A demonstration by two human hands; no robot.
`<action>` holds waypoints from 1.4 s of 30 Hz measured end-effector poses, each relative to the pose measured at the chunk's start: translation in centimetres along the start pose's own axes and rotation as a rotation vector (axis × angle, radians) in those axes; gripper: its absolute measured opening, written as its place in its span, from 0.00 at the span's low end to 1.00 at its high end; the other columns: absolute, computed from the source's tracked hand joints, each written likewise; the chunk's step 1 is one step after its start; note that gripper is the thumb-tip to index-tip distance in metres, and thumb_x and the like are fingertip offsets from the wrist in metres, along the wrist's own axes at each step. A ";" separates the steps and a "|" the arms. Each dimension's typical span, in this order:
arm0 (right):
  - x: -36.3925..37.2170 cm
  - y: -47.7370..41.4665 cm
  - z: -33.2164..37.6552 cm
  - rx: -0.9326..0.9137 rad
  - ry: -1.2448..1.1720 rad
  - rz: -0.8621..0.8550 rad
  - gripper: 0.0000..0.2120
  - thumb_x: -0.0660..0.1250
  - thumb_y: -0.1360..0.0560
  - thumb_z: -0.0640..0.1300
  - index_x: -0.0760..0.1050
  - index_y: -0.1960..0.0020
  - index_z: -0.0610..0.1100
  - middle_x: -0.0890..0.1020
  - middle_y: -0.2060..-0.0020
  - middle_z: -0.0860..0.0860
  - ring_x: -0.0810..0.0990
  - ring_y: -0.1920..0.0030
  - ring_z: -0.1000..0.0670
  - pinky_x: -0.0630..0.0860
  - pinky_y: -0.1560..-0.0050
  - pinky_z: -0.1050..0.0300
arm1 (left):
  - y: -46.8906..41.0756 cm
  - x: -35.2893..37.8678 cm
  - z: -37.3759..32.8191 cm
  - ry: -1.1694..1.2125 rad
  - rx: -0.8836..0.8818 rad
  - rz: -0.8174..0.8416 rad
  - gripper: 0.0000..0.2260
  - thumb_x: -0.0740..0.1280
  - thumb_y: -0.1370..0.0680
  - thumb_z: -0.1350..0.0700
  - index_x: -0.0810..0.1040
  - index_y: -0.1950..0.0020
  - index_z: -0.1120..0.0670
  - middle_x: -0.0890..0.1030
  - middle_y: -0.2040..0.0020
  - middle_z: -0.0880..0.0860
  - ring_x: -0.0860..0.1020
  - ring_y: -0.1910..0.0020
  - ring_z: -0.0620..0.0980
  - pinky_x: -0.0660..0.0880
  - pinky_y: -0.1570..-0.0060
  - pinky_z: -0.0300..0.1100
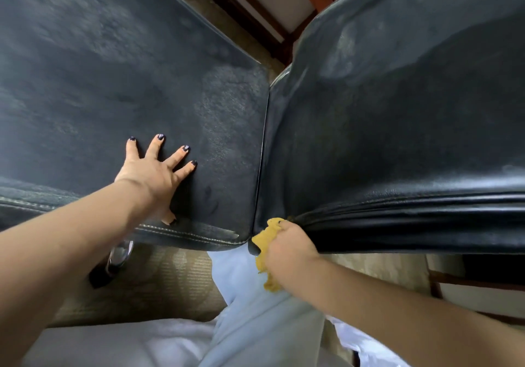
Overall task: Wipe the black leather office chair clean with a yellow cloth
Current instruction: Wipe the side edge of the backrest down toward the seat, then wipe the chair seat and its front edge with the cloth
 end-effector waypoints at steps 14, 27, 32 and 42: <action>-5.3 7.3 -2.3 0.323 -0.821 -0.618 0.15 0.59 0.24 0.37 0.74 0.41 0.48 0.79 0.52 0.48 0.74 0.51 0.43 0.59 0.58 0.55 | 9.3 0.5 -6.4 0.814 -0.020 -0.127 0.34 0.62 0.25 0.38 0.55 0.23 0.46 0.51 0.22 0.46 0.44 0.23 0.54 0.48 0.27 0.57; -6.7 10.6 6.5 0.423 -1.341 -1.148 0.21 0.56 0.24 0.38 0.72 0.35 0.54 0.80 0.46 0.53 0.76 0.48 0.43 0.69 0.51 0.53 | 15.6 7.3 -10.1 2.375 -0.341 0.132 0.10 0.60 0.21 0.59 0.76 0.43 0.60 0.81 0.51 0.60 0.79 0.54 0.56 0.75 0.61 0.48; -6.7 10.5 7.1 0.291 -1.398 -1.159 0.18 0.58 0.21 0.48 0.68 0.32 0.55 0.75 0.38 0.57 0.73 0.40 0.48 0.69 0.41 0.51 | 16.6 6.2 -7.6 2.195 -0.388 -0.029 0.08 0.57 0.20 0.64 0.75 0.49 0.59 0.79 0.57 0.59 0.77 0.59 0.54 0.73 0.63 0.47; 0.7 4.6 6.6 0.375 -2.557 -1.019 0.33 0.63 0.22 0.43 0.51 0.23 0.51 0.66 0.27 0.51 0.66 0.30 0.49 0.64 0.38 0.59 | 14.7 4.8 -6.5 1.996 -0.256 -0.109 0.15 0.54 0.20 0.66 0.74 0.38 0.59 0.81 0.49 0.60 0.79 0.50 0.58 0.77 0.54 0.51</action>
Point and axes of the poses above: each hand's wrist, its own y-axis away from the middle knuckle, its own x-axis out of the palm, z = x × y, the point moved 10 cm from there along -y, towards the middle knuckle
